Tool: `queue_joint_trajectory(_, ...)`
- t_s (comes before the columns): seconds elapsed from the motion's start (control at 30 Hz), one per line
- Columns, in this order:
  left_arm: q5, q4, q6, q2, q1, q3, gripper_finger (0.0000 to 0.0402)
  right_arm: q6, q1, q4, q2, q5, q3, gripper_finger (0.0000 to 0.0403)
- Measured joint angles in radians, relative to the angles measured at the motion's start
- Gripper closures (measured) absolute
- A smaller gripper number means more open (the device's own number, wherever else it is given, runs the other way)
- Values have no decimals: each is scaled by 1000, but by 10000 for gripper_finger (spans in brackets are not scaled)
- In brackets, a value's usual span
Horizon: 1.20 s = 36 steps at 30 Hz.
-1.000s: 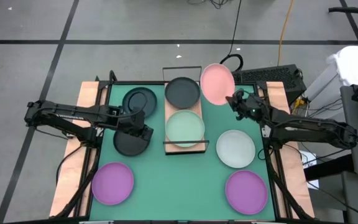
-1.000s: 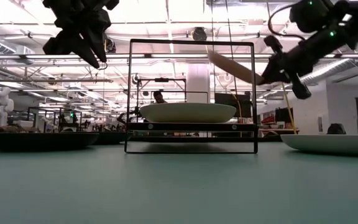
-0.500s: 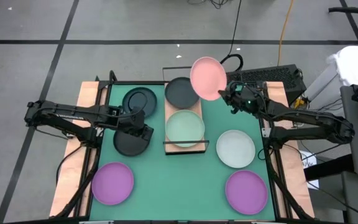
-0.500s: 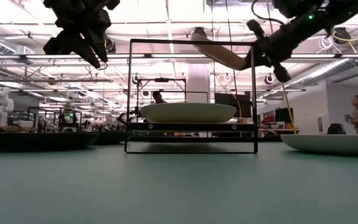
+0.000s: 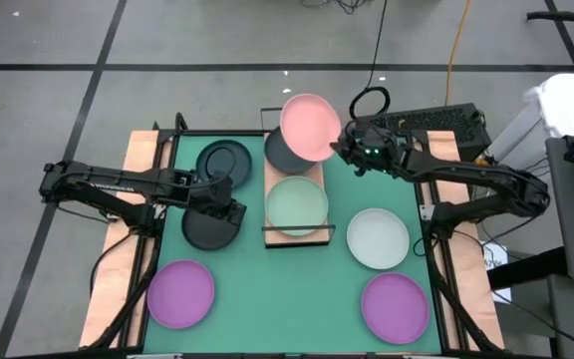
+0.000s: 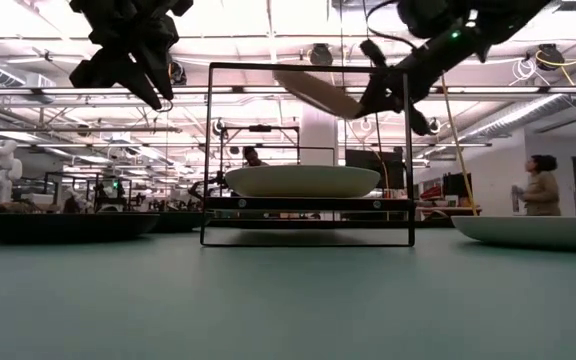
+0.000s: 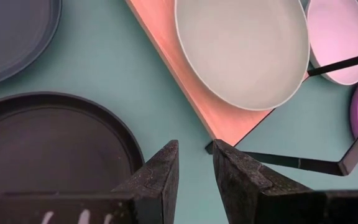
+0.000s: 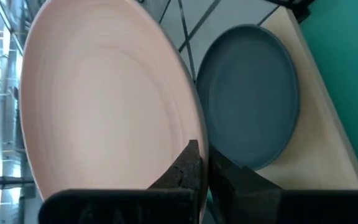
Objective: Place and stack plates onto a shelf
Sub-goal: Stack the pink plate on top of the black plate on the shelf
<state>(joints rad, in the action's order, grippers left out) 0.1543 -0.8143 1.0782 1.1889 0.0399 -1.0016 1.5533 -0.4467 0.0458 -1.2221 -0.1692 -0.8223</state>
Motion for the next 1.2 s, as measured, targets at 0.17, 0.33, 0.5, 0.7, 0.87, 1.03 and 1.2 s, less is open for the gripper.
queue_joint_trajectory(0.17,4,0,0,0,0,0,298,-19,-21,35,-80,18,-21,403)
queue_joint_trajectory(0.33,4,0,0,0,0,0,298,-25,-43,117,-172,63,-21,403)
queue_joint_trajectory(0.5,4,0,4,0,0,0,298,-29,-45,176,-251,70,-21,402)
queue_joint_trajectory(0.7,3,0,4,0,1,0,298,-32,-45,208,-321,71,-21,401)
queue_joint_trajectory(0.87,3,-1,4,0,1,0,298,-56,-50,217,-385,70,-21,400)
queue_joint_trajectory(1.03,3,-1,8,0,0,0,298,-51,-50,283,-441,73,-21,399)
queue_joint_trajectory(1.2,3,-1,30,0,0,0,298,-47,-50,292,-462,72,-21,399)
